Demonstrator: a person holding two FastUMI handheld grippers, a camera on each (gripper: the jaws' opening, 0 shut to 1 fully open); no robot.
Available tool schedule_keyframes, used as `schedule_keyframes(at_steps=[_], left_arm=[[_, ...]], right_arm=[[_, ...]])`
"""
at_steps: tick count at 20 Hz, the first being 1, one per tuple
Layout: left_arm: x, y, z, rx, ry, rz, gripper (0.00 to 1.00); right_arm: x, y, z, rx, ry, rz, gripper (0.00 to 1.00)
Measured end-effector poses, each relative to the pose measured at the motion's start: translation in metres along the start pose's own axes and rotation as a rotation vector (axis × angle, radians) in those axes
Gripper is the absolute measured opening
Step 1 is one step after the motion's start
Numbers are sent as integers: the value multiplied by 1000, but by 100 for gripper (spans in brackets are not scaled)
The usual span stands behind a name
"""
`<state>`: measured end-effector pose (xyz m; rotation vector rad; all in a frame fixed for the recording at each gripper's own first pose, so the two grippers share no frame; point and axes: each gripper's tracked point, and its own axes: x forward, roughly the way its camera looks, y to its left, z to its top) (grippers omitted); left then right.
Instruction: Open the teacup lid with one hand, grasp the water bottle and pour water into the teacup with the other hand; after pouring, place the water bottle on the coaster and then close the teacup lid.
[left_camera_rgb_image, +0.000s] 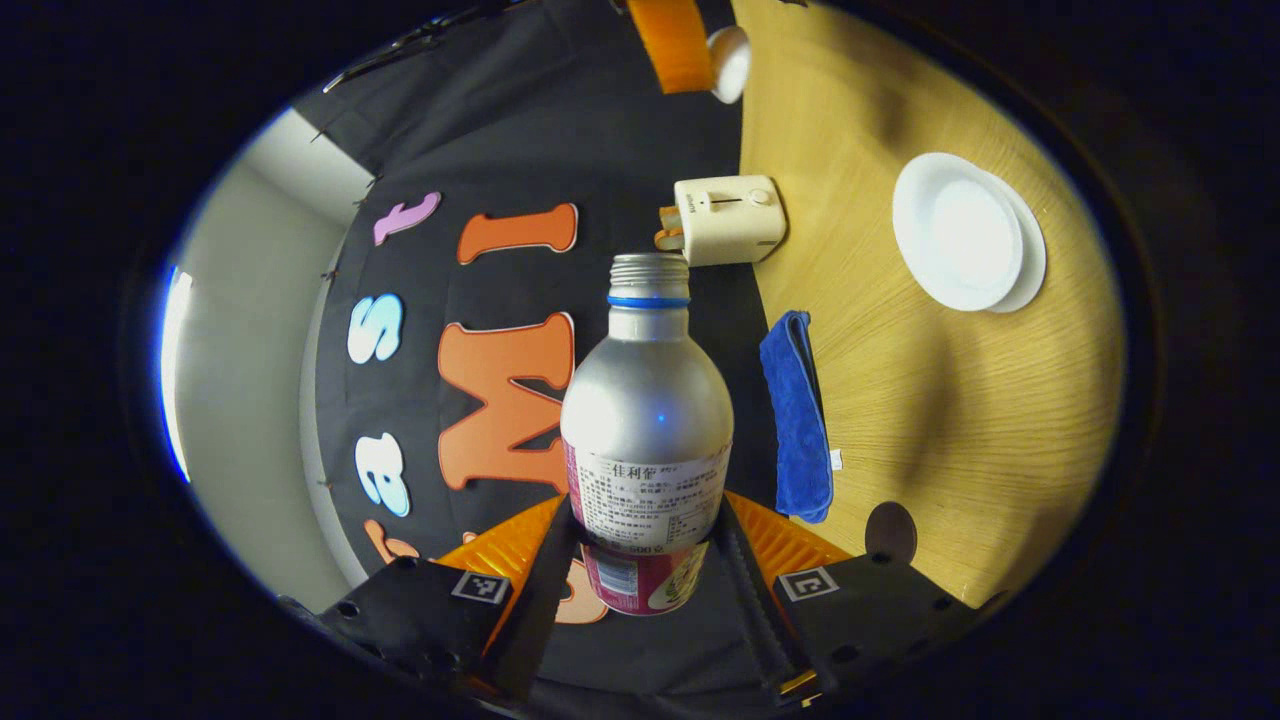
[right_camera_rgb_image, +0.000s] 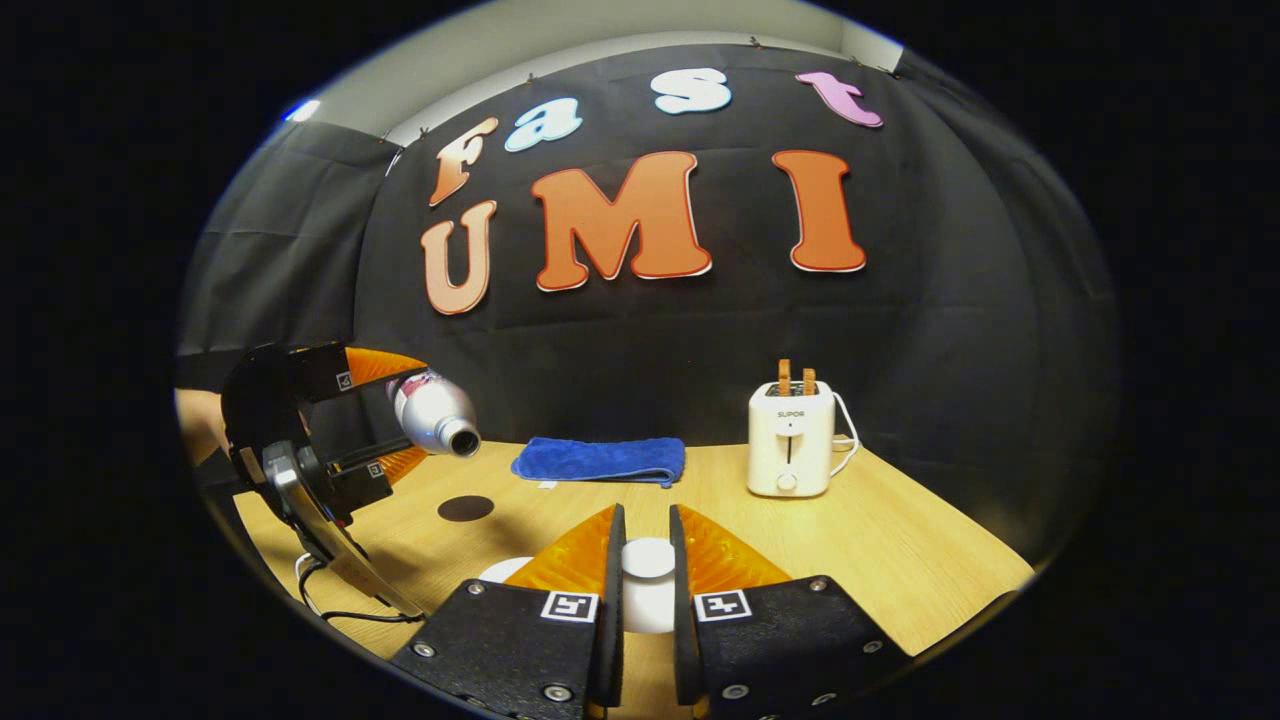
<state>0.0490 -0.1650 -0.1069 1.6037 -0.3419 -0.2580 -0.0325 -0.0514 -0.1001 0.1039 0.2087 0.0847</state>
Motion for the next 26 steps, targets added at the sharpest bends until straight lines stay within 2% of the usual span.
schedule_keyframes(at_steps=[1,4,8,10,13,14,15,16,18,19,20,23,26], left_arm=[[1,-3,-10,-47,14,-2,85],[0,-7,-39,-222,73,25,79],[-2,-12,-78,-437,144,79,82],[-2,-15,-93,-546,179,101,78],[2,-24,-105,-715,224,77,78],[2,-24,-110,-774,241,84,82],[1,-23,-116,-840,256,86,78],[2,-24,-120,-909,273,92,82],[9,-29,-128,-1042,301,102,82],[11,-32,-135,-1109,315,107,78],[11,-35,-140,-1176,328,108,82],[14,-39,-150,-1373,365,125,81],[15,-41,-153,-1467,374,137,82]], right_arm=[[3,7,-2,-10,8,14,21],[10,28,-4,-32,13,52,21],[22,58,-12,-52,26,103,21],[27,68,-18,-69,36,125,21],[38,84,-28,-83,54,154,21],[40,89,-30,-93,59,160,21],[43,92,-34,-104,62,164,21],[44,94,-37,-114,67,167,21],[49,98,-45,-128,80,167,21],[51,99,-48,-132,86,165,21],[52,99,-51,-135,93,162,21],[56,98,-57,-140,102,151,21],[59,97,-64,-142,113,143,21]])
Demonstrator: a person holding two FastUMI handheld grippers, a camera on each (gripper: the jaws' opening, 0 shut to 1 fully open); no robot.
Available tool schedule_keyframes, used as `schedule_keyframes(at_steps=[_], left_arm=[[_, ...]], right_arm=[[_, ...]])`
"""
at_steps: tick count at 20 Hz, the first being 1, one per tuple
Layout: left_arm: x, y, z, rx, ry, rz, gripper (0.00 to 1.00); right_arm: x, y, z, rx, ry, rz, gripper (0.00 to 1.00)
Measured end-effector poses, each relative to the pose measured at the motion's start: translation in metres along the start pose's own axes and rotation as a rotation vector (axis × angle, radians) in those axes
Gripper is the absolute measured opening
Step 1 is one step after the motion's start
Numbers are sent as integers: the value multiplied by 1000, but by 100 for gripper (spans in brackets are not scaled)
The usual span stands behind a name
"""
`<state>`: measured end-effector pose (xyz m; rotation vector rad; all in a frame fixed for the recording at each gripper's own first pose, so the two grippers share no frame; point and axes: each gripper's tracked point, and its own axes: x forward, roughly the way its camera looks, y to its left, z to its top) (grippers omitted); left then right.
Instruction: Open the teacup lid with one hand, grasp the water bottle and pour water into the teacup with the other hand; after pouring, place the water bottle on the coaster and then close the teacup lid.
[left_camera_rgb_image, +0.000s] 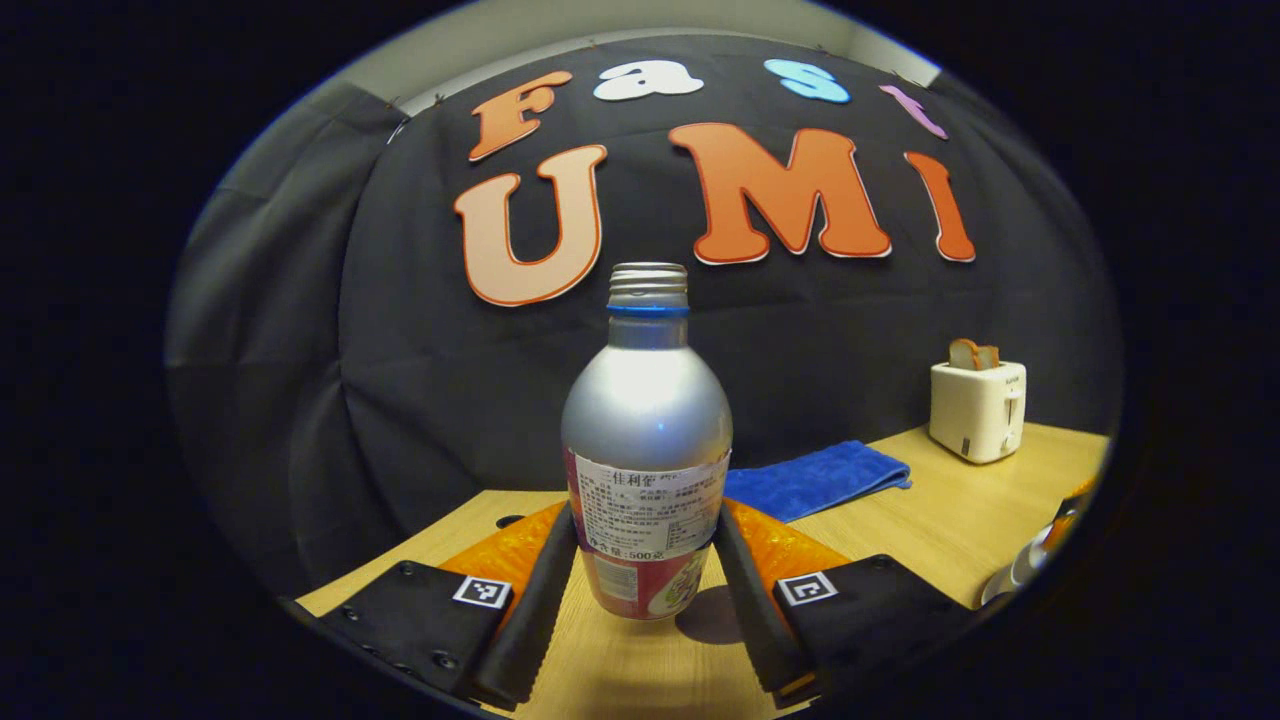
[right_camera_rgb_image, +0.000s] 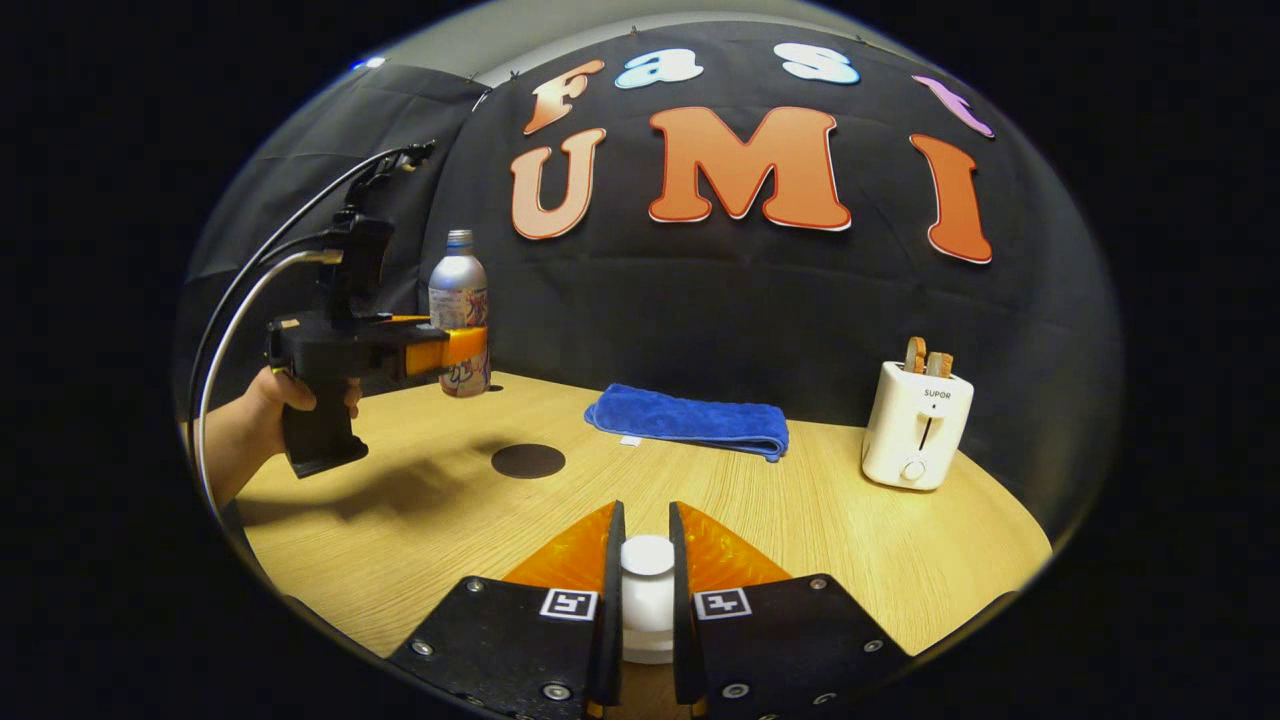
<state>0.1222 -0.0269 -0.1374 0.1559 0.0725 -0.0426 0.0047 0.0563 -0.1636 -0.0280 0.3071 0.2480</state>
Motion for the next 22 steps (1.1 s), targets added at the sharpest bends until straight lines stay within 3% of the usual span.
schedule_keyframes(at_steps=[4,12,19,22], left_arm=[[3,-4,5,-53,-3,-21,78],[-4,-9,9,-206,17,-72,82],[2,-12,2,-235,49,-72,81],[7,-15,-11,-241,91,-84,81]], right_arm=[[3,-1,-7,6,11,-4,21],[6,-2,-24,29,39,-1,21],[7,-1,-22,-1,28,-2,21],[8,-2,-23,-10,29,-11,29]])
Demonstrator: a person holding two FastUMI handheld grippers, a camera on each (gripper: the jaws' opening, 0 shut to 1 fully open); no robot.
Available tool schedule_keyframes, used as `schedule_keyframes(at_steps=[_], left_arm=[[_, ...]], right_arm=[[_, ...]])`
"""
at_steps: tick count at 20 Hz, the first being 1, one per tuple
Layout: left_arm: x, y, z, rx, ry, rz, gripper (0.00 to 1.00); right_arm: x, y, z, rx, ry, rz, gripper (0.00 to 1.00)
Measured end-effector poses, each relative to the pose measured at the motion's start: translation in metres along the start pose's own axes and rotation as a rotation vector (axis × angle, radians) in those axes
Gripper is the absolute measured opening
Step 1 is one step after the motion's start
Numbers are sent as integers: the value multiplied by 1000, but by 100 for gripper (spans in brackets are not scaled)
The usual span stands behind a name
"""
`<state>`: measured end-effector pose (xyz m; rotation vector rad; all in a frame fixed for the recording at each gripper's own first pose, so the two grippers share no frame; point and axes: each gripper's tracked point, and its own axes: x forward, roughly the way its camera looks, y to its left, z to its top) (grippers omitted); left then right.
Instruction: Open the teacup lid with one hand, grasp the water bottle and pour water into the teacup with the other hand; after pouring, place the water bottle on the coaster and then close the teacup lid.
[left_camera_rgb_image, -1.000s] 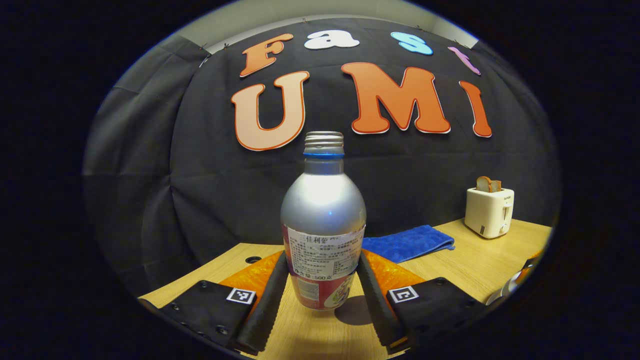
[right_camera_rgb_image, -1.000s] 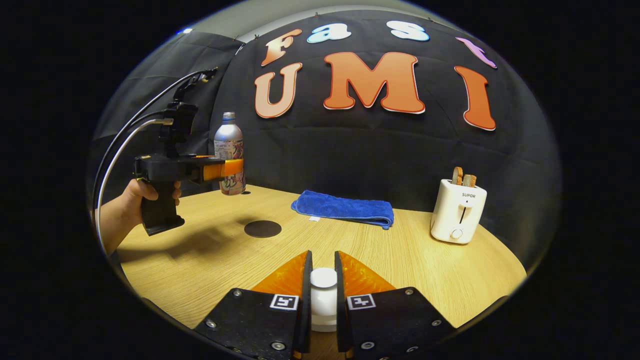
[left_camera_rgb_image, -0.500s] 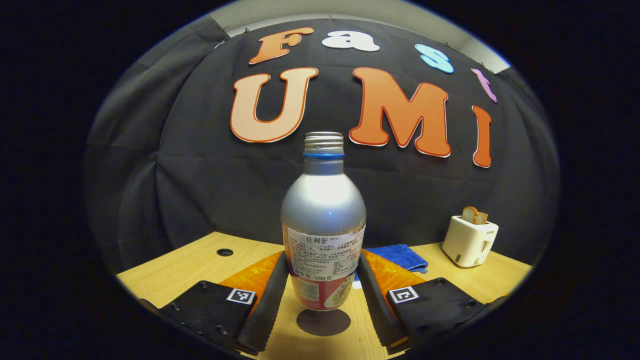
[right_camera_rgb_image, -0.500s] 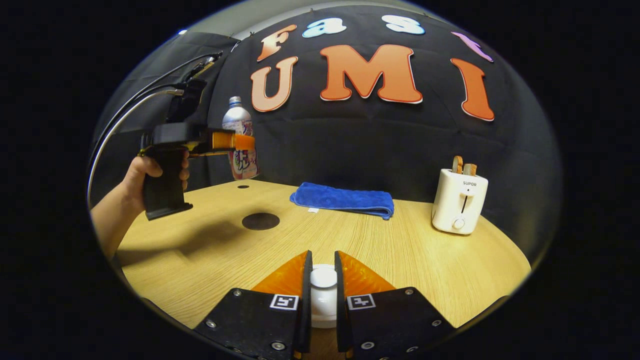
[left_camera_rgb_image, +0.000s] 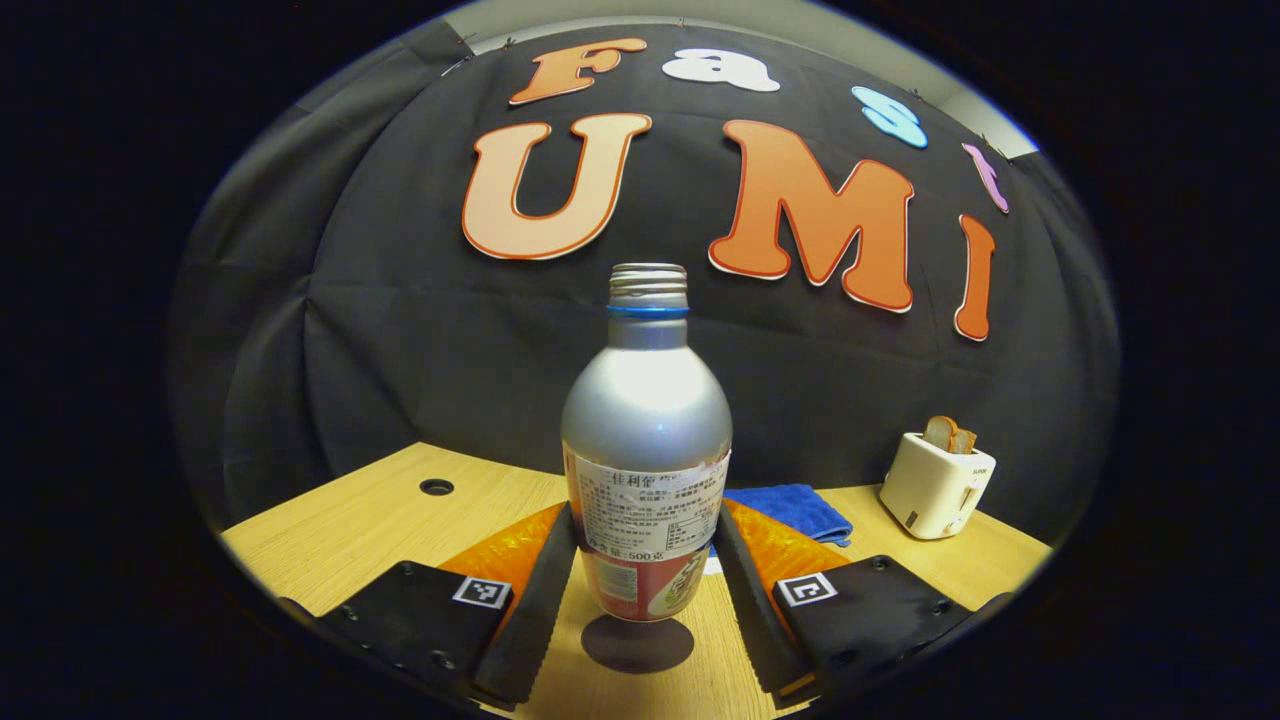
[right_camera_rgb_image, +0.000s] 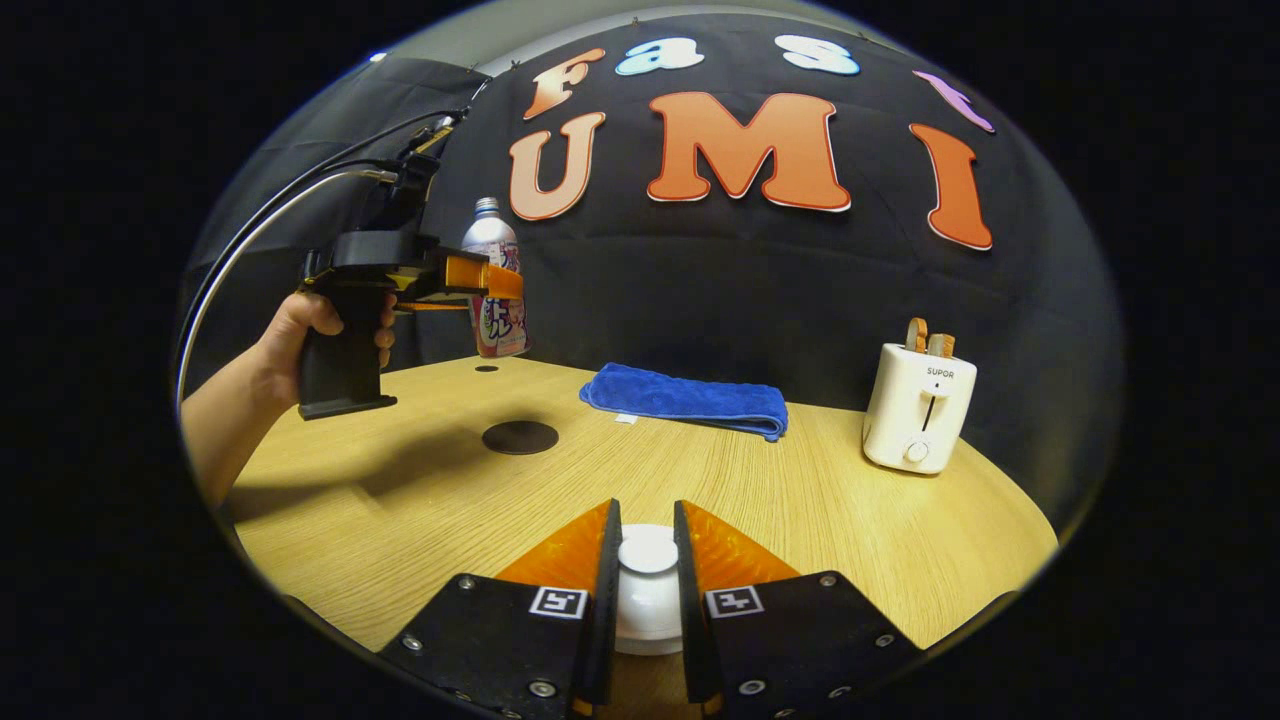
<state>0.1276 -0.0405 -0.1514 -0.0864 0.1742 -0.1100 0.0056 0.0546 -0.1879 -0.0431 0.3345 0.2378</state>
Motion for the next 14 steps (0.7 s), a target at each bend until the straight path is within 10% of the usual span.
schedule_keyframes(at_steps=[9,14], left_arm=[[24,6,-68,-42,146,-3,82],[30,8,-96,-20,209,-4,82]], right_arm=[[-16,-8,35,77,-118,15,82],[-23,-22,46,57,-152,-28,84]])
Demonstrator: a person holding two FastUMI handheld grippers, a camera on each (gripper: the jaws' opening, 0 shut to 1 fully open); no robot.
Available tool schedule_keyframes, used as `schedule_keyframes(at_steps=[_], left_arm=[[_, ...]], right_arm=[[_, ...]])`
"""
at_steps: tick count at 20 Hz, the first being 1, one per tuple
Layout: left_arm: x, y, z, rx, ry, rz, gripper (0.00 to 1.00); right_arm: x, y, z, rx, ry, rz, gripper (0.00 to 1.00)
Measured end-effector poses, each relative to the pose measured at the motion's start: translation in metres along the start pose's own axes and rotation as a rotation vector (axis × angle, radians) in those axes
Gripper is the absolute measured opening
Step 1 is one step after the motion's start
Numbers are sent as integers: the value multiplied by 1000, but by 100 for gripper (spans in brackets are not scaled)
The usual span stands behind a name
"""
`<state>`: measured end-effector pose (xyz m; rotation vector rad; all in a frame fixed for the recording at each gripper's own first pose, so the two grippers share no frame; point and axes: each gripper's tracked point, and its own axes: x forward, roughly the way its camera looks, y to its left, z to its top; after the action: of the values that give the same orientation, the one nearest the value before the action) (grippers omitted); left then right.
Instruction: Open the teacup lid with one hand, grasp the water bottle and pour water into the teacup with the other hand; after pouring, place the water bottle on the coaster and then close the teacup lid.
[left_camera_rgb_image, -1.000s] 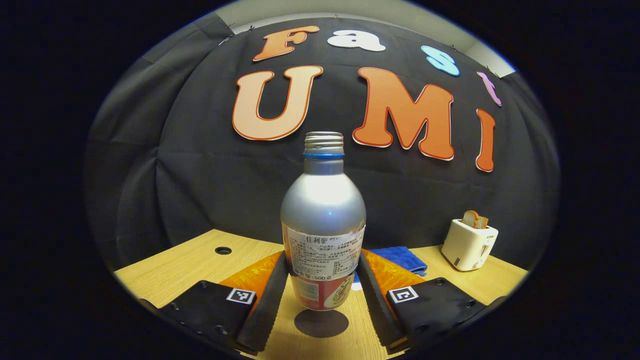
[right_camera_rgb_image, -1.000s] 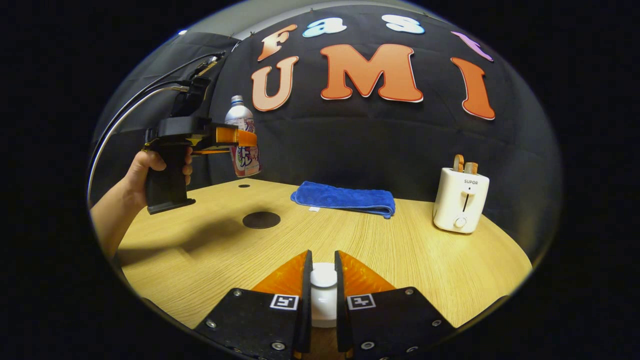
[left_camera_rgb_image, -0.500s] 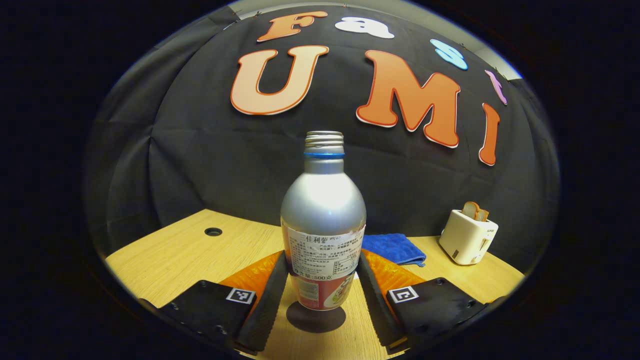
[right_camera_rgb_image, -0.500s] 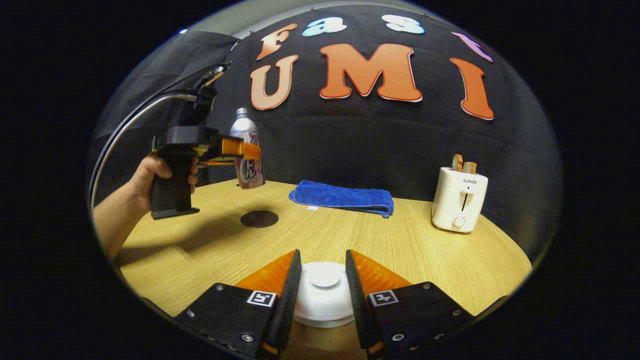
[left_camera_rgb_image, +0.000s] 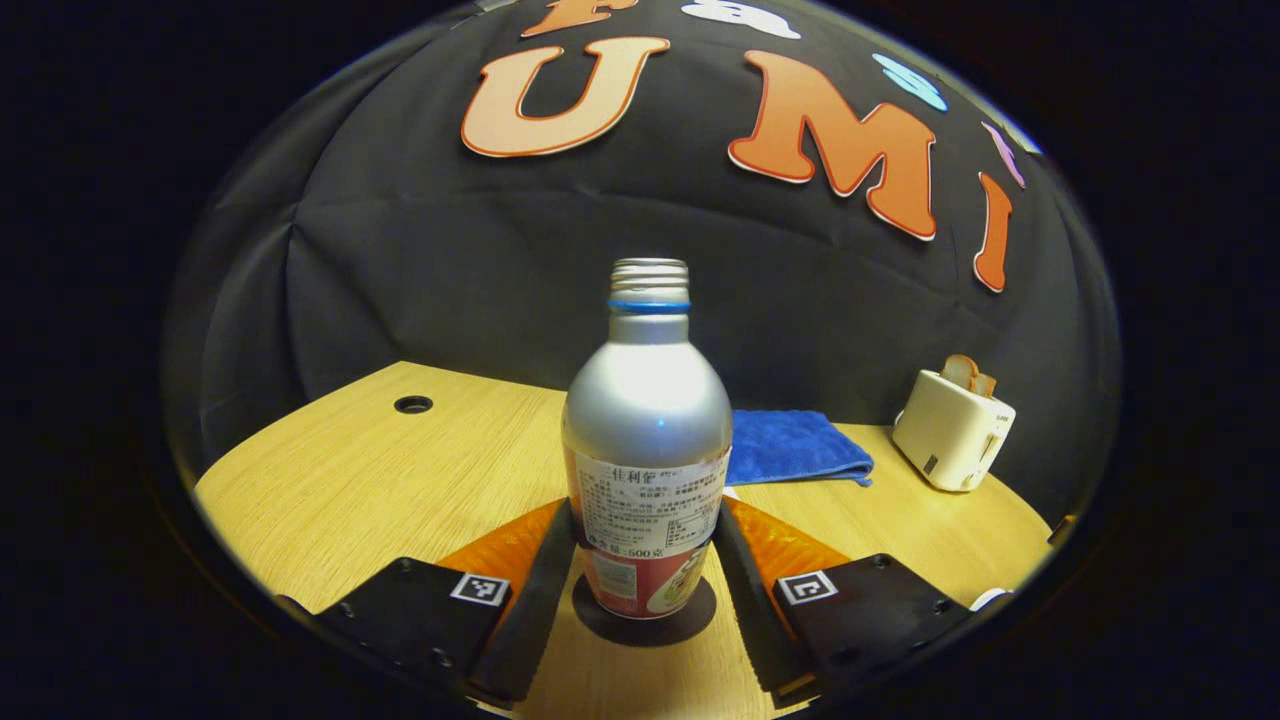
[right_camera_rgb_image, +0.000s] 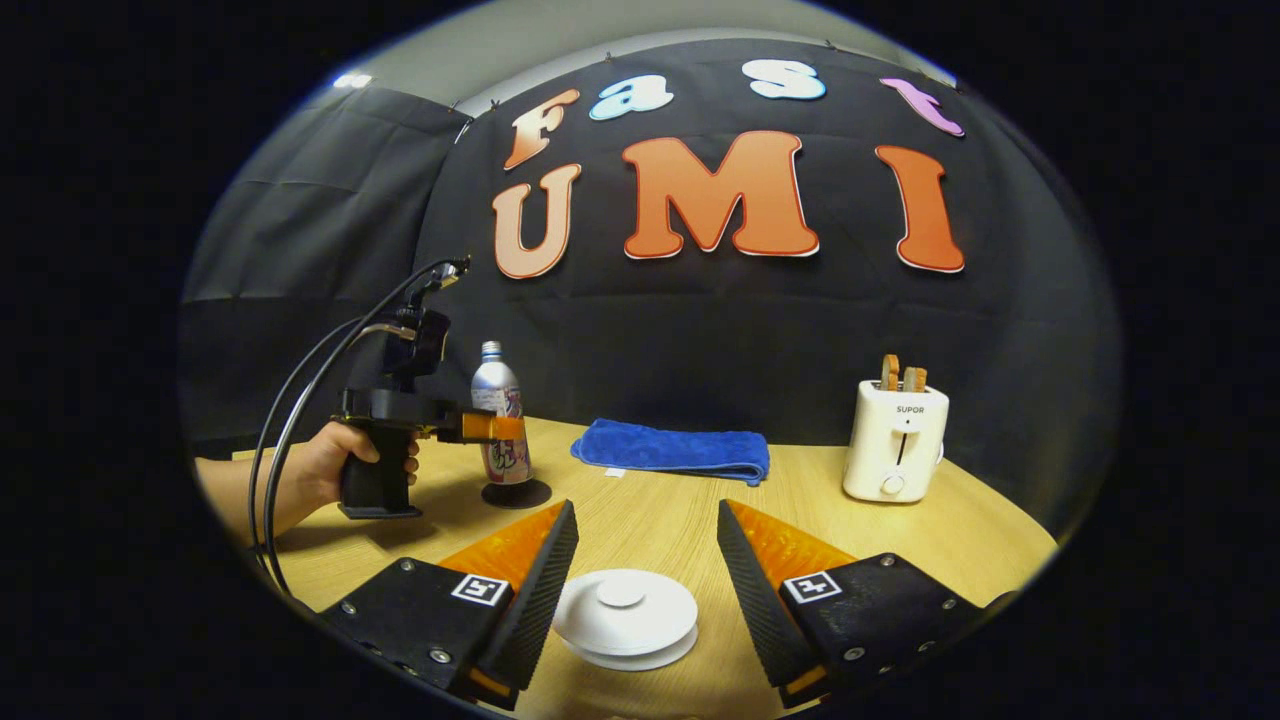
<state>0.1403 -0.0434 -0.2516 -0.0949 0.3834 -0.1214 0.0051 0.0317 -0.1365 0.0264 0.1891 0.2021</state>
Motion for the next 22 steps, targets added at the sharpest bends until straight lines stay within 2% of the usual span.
schedule_keyframes(at_steps=[1,2,3,5,10,11,18,22], left_arm=[[3,0,-7,4,17,6,80],[0,-1,-10,3,27,4,83],[4,0,-7,16,-1,0,83],[2,-4,-12,23,18,-23,83],[-4,-14,-18,59,40,-51,88],[-7,-15,-19,69,44,-54,92],[-27,-16,12,129,-40,-47,92],[-58,-12,30,136,-92,-33,92]], right_arm=[[0,-2,1,-4,2,-7,84],[0,-6,-1,-14,6,-19,85],[0,-8,0,-25,8,-29,85],[0,-12,1,-34,12,-46,85],[-2,-17,9,-12,-3,-65,85],[-3,-17,12,-11,-9,-67,85],[-17,-12,37,-31,-60,-79,85],[-26,-6,52,-25,-92,-78,85]])
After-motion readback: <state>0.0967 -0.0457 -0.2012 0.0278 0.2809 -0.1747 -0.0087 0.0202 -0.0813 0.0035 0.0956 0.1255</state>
